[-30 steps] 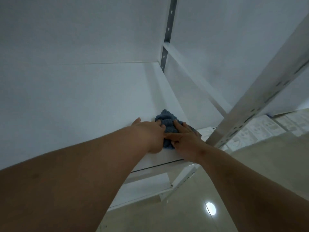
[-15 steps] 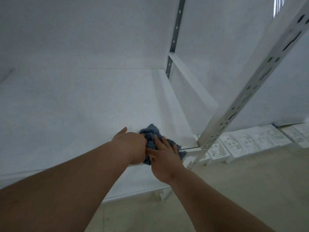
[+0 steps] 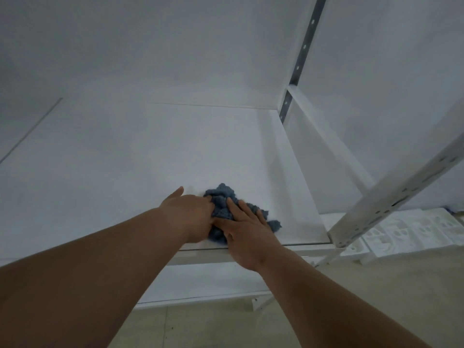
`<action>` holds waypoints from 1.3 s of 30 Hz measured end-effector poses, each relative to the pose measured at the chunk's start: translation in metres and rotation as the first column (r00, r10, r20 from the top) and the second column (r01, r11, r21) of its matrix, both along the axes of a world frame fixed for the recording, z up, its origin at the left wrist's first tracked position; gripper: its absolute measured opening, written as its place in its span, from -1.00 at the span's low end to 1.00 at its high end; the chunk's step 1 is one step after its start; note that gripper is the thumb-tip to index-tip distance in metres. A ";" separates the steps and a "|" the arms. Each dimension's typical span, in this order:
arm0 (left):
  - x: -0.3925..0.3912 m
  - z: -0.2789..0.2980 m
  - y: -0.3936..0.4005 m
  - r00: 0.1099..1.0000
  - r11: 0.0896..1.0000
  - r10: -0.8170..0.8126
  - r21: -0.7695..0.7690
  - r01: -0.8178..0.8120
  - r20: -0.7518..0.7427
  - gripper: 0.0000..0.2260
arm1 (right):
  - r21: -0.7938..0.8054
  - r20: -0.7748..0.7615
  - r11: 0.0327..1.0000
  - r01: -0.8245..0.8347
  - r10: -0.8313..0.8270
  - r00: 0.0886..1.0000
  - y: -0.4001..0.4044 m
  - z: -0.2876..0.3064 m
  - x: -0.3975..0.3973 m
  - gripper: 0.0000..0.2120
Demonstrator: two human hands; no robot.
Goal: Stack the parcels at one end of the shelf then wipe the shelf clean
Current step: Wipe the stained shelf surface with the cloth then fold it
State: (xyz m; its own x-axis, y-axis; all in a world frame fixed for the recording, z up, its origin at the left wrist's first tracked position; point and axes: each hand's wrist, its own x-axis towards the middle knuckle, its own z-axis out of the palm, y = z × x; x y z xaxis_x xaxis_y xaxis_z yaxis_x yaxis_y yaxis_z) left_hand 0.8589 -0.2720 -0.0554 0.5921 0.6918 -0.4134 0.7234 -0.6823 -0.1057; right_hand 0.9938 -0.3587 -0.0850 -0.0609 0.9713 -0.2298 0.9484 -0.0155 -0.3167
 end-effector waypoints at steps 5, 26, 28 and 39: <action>0.004 0.005 0.032 1.000 1.000 0.019 0.010 -0.019 -0.013 -0.53 | 0.001 0.019 1.000 0.012 -0.012 1.000 0.038 0.002 0.003 -0.55; 0.005 0.003 0.147 0.999 0.965 0.012 0.261 -0.025 0.049 -0.78 | 0.006 0.020 0.998 0.069 -0.069 0.997 0.164 0.005 -0.008 -0.50; 0.000 0.004 0.141 0.999 0.964 0.015 0.263 -0.028 0.051 -0.80 | 0.006 0.014 0.999 0.048 -0.048 0.999 0.159 0.004 -0.014 -0.50; -0.048 0.009 0.064 0.994 0.970 0.103 0.224 -0.094 -0.032 -0.86 | -0.053 -0.013 0.991 -0.120 0.120 0.993 0.088 0.002 -0.059 -0.47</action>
State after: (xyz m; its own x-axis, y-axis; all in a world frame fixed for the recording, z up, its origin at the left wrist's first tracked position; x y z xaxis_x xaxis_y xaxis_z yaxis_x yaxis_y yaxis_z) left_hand 0.8105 -0.2080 -0.0467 0.5015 0.8230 -0.2670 0.7773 -0.5641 -0.2787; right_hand 0.9346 -0.2710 -0.0830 -0.1789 0.9433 -0.2797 0.9411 0.0812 -0.3281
